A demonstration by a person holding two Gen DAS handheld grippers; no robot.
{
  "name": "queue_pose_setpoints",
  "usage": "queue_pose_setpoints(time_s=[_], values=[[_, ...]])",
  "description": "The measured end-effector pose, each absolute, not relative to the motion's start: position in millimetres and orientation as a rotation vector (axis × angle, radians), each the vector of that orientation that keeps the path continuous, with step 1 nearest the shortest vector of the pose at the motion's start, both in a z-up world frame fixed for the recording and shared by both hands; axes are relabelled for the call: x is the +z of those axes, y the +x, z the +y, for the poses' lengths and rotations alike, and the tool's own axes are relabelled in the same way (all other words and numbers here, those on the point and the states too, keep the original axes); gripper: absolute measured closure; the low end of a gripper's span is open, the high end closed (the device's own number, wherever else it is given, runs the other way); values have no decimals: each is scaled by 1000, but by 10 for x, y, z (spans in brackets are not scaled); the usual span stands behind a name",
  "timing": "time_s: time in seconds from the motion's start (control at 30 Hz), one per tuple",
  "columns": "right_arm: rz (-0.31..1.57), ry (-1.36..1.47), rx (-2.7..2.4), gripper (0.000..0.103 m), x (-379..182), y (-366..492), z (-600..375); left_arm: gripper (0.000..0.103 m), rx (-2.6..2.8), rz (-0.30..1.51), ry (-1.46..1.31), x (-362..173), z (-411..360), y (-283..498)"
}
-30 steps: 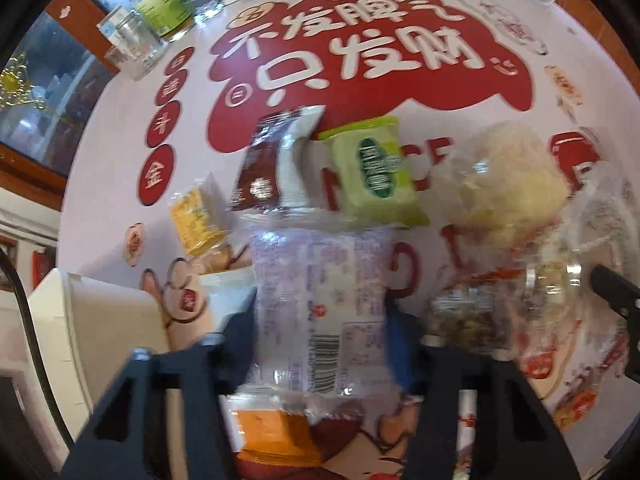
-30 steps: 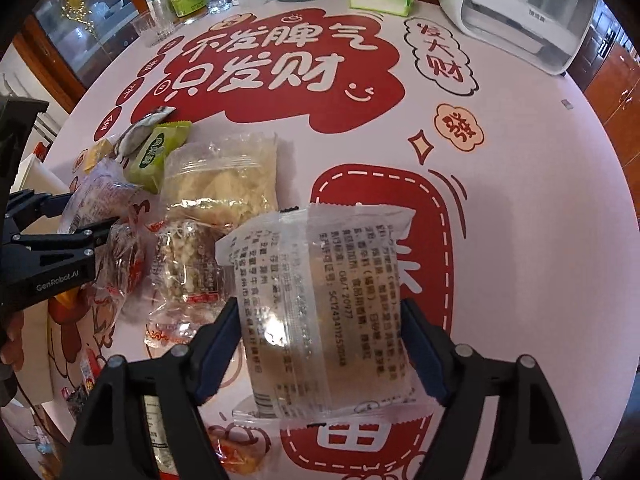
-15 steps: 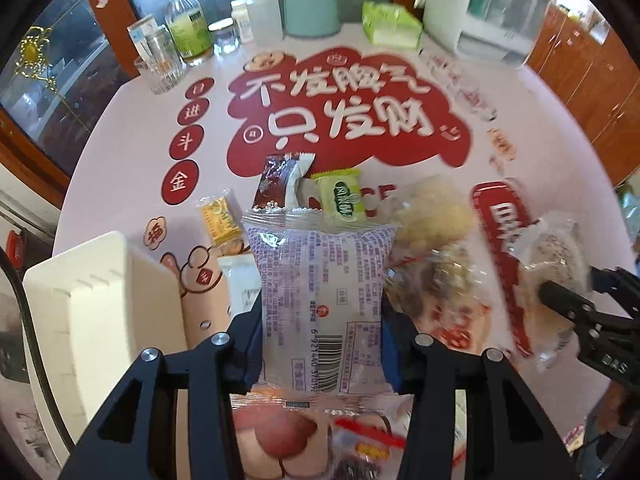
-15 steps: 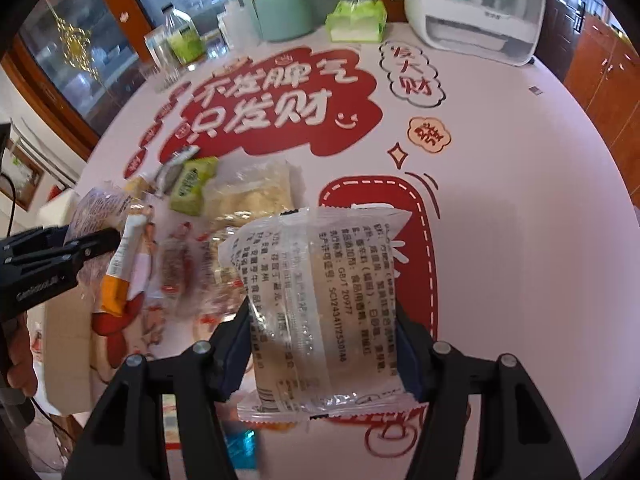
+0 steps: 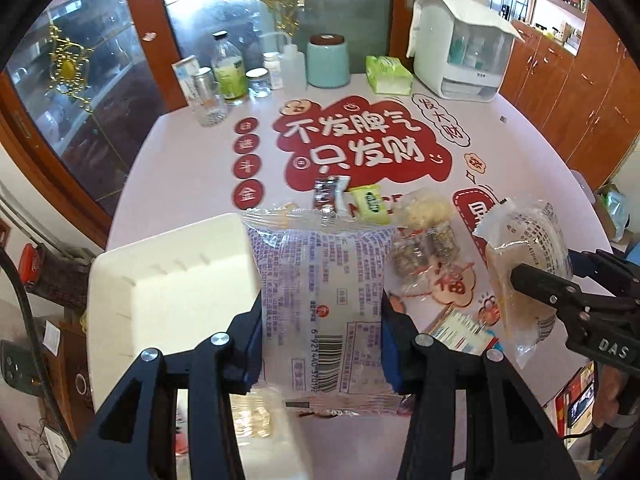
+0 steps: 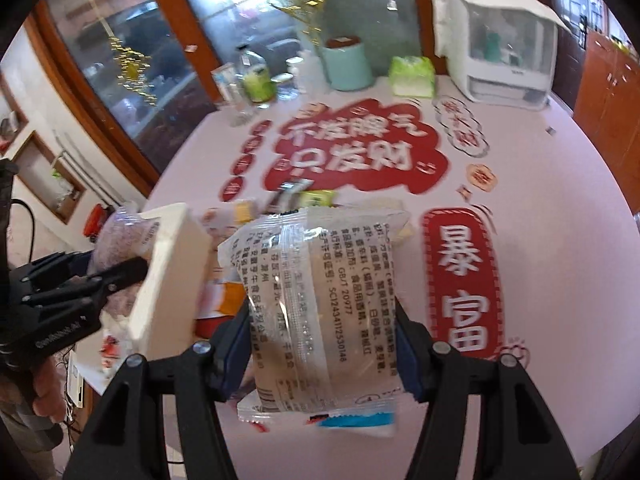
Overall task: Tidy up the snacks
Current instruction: 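Carry both packets over the white tray and open both tools to release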
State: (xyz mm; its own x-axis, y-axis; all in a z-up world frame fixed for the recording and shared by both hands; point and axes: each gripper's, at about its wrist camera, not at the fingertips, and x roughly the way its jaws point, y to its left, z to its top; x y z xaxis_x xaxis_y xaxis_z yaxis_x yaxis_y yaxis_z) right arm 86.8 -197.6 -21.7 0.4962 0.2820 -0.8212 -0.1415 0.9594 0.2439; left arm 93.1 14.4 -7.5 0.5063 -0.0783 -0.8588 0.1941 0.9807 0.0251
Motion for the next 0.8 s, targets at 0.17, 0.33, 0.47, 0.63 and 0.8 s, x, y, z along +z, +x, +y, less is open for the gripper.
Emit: queue_pose_setpoints(time_s=[0.17,0.33,0.47,0.63,0.8], values=[[980,153,298,42,11,690,-1525,57,-148,1026,134,-29,520,809],[932,143,359,42,224,590,-935,57,-117,1022,143,-23,945,742],[886,103,378,42,331,494,-477,57,-85,997,145,7,1295,720],[884,29,389,41,300,382,16,57,-33,972,148,15,1687,676],[928,-11,410,41,212,270,342,57,7,993,138,-103,2063,663]])
